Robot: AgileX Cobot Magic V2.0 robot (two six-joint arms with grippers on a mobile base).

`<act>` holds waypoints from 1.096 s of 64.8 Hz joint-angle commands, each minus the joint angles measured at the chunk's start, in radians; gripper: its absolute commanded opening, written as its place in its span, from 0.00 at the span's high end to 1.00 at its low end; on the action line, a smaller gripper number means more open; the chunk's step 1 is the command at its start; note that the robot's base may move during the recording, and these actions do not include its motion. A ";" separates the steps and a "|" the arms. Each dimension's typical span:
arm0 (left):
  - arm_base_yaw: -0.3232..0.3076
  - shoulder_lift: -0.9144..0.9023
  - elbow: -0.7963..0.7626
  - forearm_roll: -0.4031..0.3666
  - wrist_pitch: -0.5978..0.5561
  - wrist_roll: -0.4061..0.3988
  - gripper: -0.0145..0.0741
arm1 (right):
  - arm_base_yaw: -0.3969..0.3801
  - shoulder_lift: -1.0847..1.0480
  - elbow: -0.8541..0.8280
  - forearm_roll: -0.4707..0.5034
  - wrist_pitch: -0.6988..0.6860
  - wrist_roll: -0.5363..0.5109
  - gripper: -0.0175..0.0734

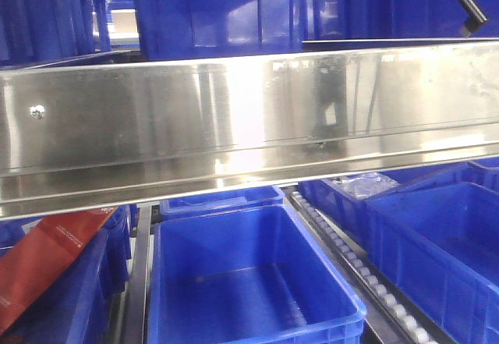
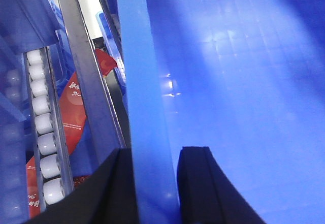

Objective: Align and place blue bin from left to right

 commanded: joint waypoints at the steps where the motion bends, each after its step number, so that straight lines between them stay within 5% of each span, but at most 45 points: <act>1: -0.007 -0.026 -0.018 -0.006 -0.088 0.016 0.85 | 0.007 -0.026 -0.023 0.003 -0.106 -0.031 0.89; 60: -0.007 -0.026 -0.018 -0.006 -0.110 0.016 0.85 | 0.007 -0.026 -0.023 0.003 -0.112 -0.031 0.89; 71: -0.007 -0.026 -0.018 -0.056 -0.139 0.016 0.85 | 0.003 -0.024 -0.023 0.005 -0.112 -0.031 0.89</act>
